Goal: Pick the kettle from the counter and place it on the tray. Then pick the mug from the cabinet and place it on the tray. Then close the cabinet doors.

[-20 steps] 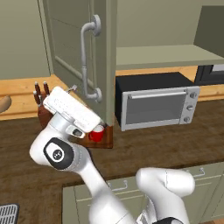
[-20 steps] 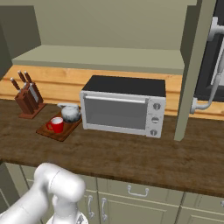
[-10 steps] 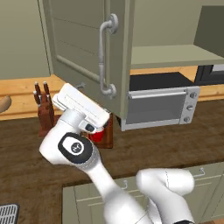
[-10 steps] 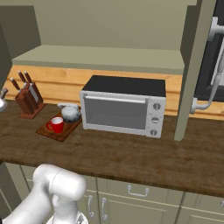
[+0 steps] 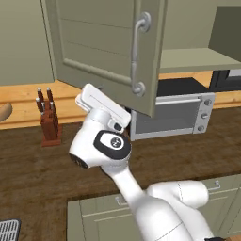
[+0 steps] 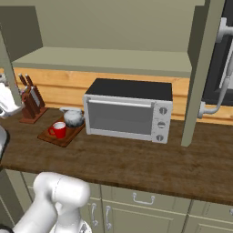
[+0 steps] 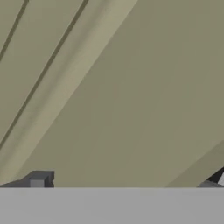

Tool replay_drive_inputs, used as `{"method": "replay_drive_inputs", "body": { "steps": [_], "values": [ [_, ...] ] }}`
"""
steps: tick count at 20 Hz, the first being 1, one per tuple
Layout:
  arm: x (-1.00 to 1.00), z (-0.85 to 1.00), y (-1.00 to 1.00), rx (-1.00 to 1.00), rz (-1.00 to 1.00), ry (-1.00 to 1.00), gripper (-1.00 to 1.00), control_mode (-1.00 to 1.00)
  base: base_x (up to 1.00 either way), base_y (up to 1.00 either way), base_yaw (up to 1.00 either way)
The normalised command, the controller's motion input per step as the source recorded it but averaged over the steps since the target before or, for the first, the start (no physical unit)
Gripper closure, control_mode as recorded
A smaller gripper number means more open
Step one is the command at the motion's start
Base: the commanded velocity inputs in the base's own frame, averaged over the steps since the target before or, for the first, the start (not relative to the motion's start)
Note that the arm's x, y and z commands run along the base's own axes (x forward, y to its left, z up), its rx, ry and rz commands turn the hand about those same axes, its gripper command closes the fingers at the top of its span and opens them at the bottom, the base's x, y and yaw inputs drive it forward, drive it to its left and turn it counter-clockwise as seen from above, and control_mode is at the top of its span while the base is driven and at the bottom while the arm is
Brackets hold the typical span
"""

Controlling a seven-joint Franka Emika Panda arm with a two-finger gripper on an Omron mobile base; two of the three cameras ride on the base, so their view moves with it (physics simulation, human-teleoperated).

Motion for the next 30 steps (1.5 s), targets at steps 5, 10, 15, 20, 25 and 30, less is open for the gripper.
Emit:
{"method": "replay_drive_inputs", "body": {
  "steps": [5,10,15,20,25,30],
  "values": [
    [0.84,0.11,-0.57,0.12,0.03,0.27,-1.0,-1.0,0.0,0.0,0.0],
    [0.84,0.43,-0.4,0.12,0.0,0.38,-1.0,-1.0,0.0,0.0,0.0],
    [0.79,0.43,-0.35,0.1,0.0,0.41,-1.0,-1.0,0.0,0.0,0.0],
    [0.68,0.32,-0.29,0.1,0.0,0.32,-1.0,-1.0,0.0,0.0,0.0],
    [0.58,0.43,-0.03,0.09,-0.11,0.34,-1.0,-1.0,0.0,0.0,0.0],
    [0.63,0.49,0.0,0.06,-0.17,0.39,-1.0,-1.0,0.0,0.0,0.0]
  ]
}}
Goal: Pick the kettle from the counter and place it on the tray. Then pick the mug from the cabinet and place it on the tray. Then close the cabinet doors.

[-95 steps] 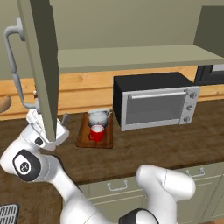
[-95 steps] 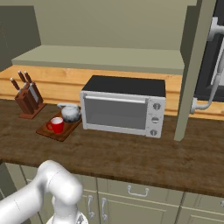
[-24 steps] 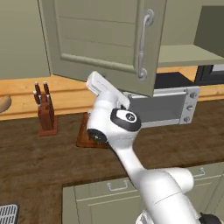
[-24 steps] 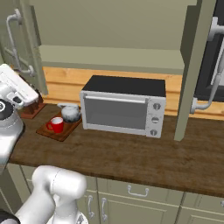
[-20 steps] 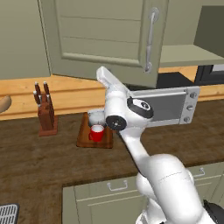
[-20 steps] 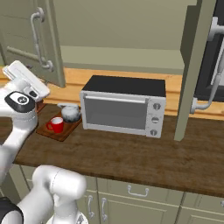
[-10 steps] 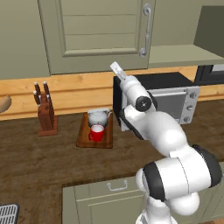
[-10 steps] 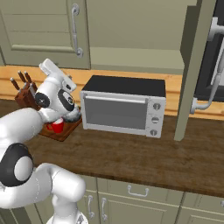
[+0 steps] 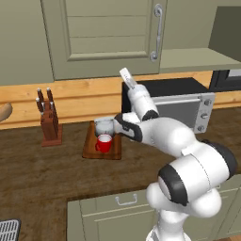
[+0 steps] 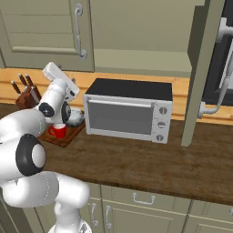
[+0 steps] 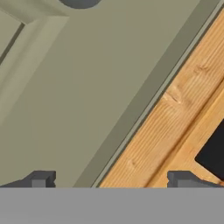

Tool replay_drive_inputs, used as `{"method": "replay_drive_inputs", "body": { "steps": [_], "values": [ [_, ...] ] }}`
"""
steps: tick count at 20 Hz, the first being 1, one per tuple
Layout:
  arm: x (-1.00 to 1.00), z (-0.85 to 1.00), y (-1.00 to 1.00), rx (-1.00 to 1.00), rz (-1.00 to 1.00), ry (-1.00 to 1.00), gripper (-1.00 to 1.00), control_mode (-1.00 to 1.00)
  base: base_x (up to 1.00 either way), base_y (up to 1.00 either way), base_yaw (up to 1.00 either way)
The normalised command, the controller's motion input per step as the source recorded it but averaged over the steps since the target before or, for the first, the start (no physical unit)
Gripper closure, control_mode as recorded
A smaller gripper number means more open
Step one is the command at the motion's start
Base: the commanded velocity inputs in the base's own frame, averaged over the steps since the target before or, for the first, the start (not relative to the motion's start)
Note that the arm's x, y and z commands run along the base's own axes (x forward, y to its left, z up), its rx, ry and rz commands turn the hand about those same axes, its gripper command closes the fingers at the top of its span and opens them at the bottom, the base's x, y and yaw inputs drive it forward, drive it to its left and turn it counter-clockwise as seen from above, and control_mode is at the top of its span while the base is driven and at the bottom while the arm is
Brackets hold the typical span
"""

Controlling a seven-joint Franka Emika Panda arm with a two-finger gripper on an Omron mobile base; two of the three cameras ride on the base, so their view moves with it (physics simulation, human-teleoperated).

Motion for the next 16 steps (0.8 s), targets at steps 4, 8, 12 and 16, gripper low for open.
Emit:
{"method": "replay_drive_inputs", "body": {
  "steps": [4,8,12,16],
  "values": [
    [0.52,0.45,0.0,0.06,-0.14,0.41,-1.0,-1.0,0.0,0.0,0.0],
    [0.27,0.3,-0.04,0.03,-0.11,0.44,-1.0,-1.0,0.0,0.0,0.0],
    [0.01,0.22,-0.1,0.0,-0.08,0.37,-1.0,-1.0,0.0,0.0,0.0],
    [0.0,0.22,-0.07,0.0,-0.07,0.32,-1.0,-1.0,0.0,0.0,0.0]
  ]
}}
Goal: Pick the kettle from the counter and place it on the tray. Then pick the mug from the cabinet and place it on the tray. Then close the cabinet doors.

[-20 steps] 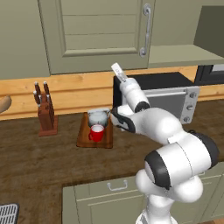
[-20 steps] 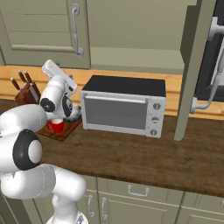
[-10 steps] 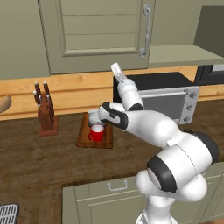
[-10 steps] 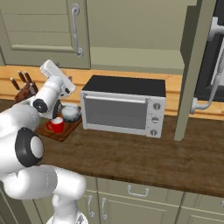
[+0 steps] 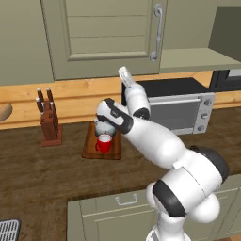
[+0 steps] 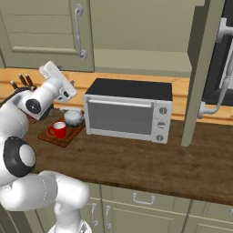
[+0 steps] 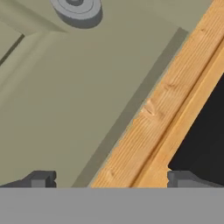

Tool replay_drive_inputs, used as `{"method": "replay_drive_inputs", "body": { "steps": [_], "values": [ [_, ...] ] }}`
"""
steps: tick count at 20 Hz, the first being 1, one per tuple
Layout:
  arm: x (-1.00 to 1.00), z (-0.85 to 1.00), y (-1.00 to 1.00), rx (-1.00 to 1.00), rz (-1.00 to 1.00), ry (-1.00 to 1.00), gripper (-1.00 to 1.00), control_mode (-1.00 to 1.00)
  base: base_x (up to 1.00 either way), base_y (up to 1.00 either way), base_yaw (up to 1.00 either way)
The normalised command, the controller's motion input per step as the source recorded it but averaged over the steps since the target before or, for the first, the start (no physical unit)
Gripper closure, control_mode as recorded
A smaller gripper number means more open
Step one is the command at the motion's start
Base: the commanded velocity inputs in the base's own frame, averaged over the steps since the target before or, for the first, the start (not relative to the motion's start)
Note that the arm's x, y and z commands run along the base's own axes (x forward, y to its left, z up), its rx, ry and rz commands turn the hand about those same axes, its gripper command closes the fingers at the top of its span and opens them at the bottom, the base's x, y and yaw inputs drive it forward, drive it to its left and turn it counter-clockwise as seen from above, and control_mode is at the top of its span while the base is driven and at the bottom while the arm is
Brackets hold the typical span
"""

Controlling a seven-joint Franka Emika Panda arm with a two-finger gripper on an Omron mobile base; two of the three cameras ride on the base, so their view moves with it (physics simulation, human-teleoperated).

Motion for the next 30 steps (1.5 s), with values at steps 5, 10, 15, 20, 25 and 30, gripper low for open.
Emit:
{"method": "replay_drive_inputs", "body": {
  "steps": [5,10,15,20,25,30],
  "values": [
    [-0.13,0.13,-0.02,0.0,-0.05,0.28,-1.0,-1.0,0.0,0.0,0.0],
    [-0.36,0.0,0.0,0.0,-0.03,0.22,-1.0,-1.0,0.0,0.0,0.0],
    [-0.6,0.44,0.0,0.02,-0.03,0.04,-1.0,-1.0,0.0,0.0,0.0],
    [-0.61,0.74,-0.04,0.04,0.0,0.01,-1.0,-1.0,0.0,0.0,0.0],
    [-0.41,0.71,-0.3,0.03,-0.02,0.08,-1.0,-1.0,0.0,0.0,0.0],
    [-0.22,0.47,-0.66,0.0,-0.05,0.12,-1.0,-1.0,0.0,0.0,0.0]
  ]
}}
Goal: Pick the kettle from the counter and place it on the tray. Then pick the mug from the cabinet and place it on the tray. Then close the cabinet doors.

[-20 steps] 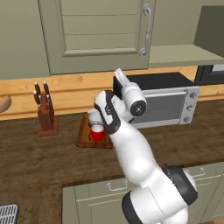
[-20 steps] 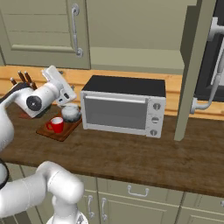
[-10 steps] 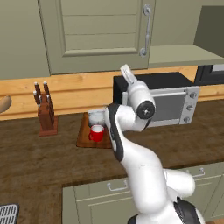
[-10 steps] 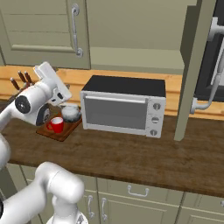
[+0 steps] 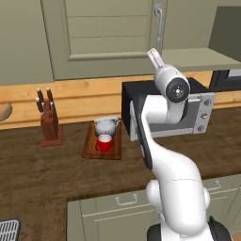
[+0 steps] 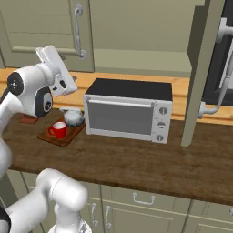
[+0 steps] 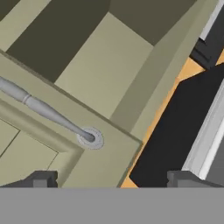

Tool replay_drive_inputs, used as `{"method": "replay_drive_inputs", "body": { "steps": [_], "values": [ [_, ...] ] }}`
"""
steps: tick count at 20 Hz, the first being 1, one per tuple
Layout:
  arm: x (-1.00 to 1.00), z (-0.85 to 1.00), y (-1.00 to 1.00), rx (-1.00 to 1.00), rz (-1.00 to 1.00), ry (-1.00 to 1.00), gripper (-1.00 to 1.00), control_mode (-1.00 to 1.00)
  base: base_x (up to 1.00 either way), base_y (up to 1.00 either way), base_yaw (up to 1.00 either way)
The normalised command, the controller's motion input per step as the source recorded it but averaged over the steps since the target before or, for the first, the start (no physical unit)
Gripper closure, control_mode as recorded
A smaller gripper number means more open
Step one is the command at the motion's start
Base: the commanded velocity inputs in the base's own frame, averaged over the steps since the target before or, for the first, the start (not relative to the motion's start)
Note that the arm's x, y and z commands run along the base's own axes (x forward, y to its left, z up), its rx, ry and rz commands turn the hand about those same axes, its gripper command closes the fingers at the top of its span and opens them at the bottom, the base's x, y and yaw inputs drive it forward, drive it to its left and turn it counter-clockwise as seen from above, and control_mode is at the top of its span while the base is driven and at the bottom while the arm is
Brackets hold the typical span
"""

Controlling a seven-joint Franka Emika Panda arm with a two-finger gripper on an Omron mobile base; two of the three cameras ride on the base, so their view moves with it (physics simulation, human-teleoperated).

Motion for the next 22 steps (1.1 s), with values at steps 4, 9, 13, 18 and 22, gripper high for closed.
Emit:
{"method": "replay_drive_inputs", "body": {
  "steps": [4,9,13,18,22],
  "values": [
    [-0.36,-0.11,-0.78,0.04,-0.04,0.06,-1.0,-1.0,0.0,0.0,0.0],
    [-0.31,-0.59,-0.45,0.02,-0.03,0.0,-1.0,-1.0,0.0,0.0,0.0],
    [-0.19,-0.72,-0.4,0.04,-0.01,0.0,-1.0,-1.0,0.0,0.0,0.0],
    [-0.13,-0.42,-0.65,0.14,0.0,0.0,-1.0,-1.0,0.0,0.0,0.0],
    [0.0,-0.02,-0.92,0.17,0.0,0.0,-1.0,-1.0,0.0,0.0,0.0]
  ]
}}
